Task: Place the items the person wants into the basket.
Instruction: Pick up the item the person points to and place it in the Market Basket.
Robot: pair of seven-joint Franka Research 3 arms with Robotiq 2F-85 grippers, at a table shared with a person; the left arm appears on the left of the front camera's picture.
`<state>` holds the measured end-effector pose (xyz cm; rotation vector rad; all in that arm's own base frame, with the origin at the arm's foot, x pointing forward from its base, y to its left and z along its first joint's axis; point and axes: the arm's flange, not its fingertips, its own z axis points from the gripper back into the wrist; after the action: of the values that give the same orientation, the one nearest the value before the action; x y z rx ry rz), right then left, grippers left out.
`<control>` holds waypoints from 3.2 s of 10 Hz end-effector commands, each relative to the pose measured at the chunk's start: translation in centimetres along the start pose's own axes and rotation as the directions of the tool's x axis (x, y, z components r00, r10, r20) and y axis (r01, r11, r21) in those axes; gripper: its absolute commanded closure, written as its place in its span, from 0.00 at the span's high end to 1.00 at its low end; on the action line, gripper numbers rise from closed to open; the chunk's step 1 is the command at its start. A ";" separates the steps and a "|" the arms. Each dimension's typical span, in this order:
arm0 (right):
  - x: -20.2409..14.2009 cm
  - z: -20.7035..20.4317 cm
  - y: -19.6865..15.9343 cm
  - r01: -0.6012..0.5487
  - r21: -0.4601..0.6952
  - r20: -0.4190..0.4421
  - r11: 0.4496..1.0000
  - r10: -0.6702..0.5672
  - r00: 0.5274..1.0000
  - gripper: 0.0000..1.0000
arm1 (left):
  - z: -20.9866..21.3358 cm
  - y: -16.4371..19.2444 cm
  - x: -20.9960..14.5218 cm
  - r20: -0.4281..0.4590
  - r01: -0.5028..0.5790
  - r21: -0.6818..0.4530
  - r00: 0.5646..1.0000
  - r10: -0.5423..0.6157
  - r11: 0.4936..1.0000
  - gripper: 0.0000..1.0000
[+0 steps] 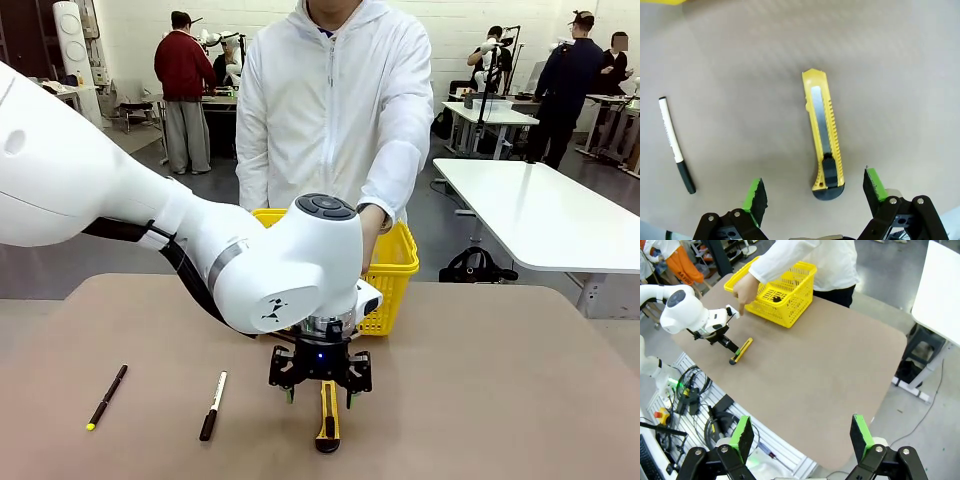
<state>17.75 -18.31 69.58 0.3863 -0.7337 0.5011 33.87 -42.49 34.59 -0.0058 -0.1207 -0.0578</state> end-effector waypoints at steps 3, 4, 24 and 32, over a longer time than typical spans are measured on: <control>0.0 -0.1 0.1 -0.012 0.023 0.010 1.000 0.012 1.000 1.00 | -2.3 -1.5 1.6 0.008 -0.069 -0.011 0.998 0.069 0.998 1.00; 0.0 -0.1 0.1 -0.012 0.023 0.010 1.000 0.012 1.000 1.00 | -2.8 -1.7 1.9 -0.001 -0.072 -0.011 0.997 0.072 0.997 1.00; 0.0 -0.1 0.1 -0.012 0.023 0.010 1.000 0.012 1.000 1.00 | -0.7 -1.3 2.8 -0.131 -0.011 -0.023 0.991 0.008 1.000 0.00; 0.0 -0.1 0.1 -0.012 0.023 0.010 1.000 0.012 1.000 1.00 | 21.4 0.4 4.5 -0.039 0.093 -0.036 0.995 -0.095 0.995 0.00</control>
<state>17.74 -18.33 69.58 0.3861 -0.7337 0.5005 35.46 -41.92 57.01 -0.0170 -0.0949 -0.1413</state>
